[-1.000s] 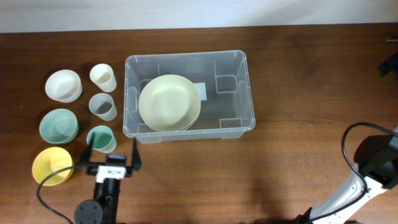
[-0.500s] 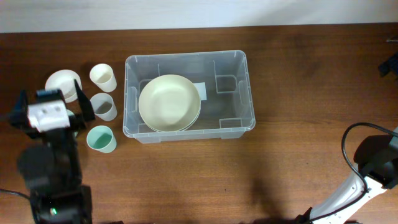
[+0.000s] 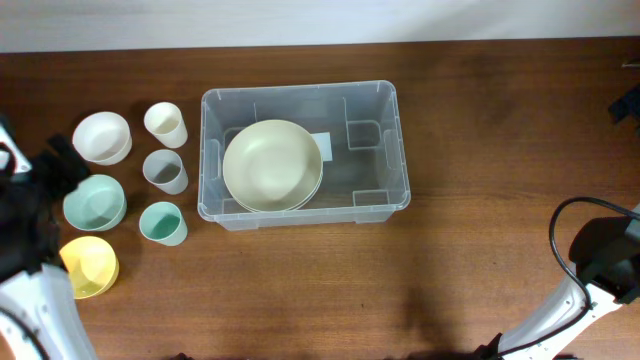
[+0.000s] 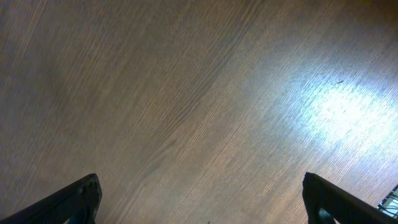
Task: Pack container
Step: 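Move the left gripper to the rim of the yellow bowl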
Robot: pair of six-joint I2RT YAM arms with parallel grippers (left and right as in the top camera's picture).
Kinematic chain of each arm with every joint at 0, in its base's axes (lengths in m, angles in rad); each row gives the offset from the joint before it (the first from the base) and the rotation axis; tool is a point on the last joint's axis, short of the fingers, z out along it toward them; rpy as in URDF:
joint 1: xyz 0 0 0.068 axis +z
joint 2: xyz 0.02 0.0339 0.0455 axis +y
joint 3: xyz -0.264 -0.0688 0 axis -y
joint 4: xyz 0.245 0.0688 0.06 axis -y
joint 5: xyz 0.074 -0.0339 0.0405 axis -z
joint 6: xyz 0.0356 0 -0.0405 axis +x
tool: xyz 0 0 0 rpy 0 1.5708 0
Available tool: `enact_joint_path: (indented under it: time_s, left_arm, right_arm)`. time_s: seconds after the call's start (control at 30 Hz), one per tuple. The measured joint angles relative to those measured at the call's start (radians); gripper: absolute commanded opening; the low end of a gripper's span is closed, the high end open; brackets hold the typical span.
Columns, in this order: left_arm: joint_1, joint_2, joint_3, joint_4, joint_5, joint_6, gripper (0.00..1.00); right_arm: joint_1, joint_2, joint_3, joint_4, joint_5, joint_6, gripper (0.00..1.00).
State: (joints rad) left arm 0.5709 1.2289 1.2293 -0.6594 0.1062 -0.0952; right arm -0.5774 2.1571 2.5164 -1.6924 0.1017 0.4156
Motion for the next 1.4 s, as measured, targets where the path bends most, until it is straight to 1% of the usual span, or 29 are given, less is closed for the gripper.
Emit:
enact_joint_path:
  time_s: [0.1,0.2,0.3,0.43,0.67,1.0,1.17,1.4]
  left_arm:
    - [0.035,0.075,-0.002,-0.115,-0.084,-0.158,0.99]
    - [0.114,0.129,-0.003,-0.189,-0.150,-0.312,1.00]
    - [0.193,0.172,-0.003,-0.230,-0.184,-0.406,1.00]
    - [0.270,0.224,-0.003,-0.280,-0.192,-0.472,0.99]
    - [0.342,0.320,-0.003,-0.311,-0.117,-0.508,0.99]
    - [0.349,0.446,-0.005,-0.363,-0.060,-0.507,0.98]
    - [0.349,0.467,-0.039,-0.340,-0.053,-0.472,0.97]
    - [0.349,0.468,-0.129,-0.278,-0.053,-0.454,0.97]
  right_arm:
    - [0.000,0.000,0.000,0.000,0.000,-0.001,0.99]
    - [0.000,0.000,0.000,0.000,0.000,-0.001,0.99]
    - [0.000,0.000,0.000,0.000,0.000,0.000,0.99]
    - [0.000,0.000,0.000,0.000,0.000,0.000,0.99]
    - [0.000,0.000,0.000,0.000,0.000,0.000,0.99]
    - [0.000,0.000,0.000,0.000,0.000,0.000,0.99]
    - [0.000,0.000,0.000,0.000,0.000,0.000,0.99]
    - [0.000,0.000,0.000,0.000,0.000,0.000,0.99]
